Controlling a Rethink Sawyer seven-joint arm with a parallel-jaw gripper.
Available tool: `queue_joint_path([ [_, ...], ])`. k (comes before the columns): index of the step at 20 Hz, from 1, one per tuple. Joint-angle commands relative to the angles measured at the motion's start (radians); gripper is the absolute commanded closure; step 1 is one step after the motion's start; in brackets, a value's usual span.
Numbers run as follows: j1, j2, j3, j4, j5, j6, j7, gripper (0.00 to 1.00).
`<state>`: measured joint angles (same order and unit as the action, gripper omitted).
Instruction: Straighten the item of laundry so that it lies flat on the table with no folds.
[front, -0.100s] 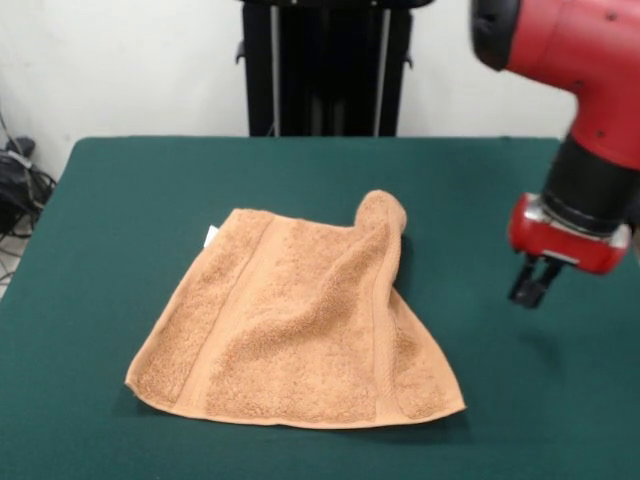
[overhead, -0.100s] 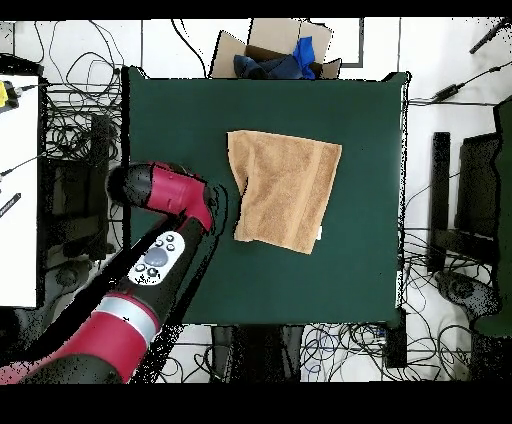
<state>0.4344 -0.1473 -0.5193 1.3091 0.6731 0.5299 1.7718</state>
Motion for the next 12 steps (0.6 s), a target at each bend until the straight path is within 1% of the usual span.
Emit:
queue_joint_path([
  [1,0.002,0.048,0.012,-0.084,0.022,0.097,0.345,1.0],
  [2,-0.002,0.039,0.017,-0.067,0.01,0.08,0.334,1.0],
  [4,-0.016,0.016,0.042,-0.003,-0.023,0.013,0.29,1.0],
  [5,-0.029,-0.002,0.067,0.047,-0.039,-0.036,0.259,1.0],
  [7,-0.054,-0.024,0.099,0.101,-0.067,-0.095,0.218,1.0],
  [12,-0.094,-0.044,0.135,0.169,-0.116,-0.181,0.17,1.0],
])
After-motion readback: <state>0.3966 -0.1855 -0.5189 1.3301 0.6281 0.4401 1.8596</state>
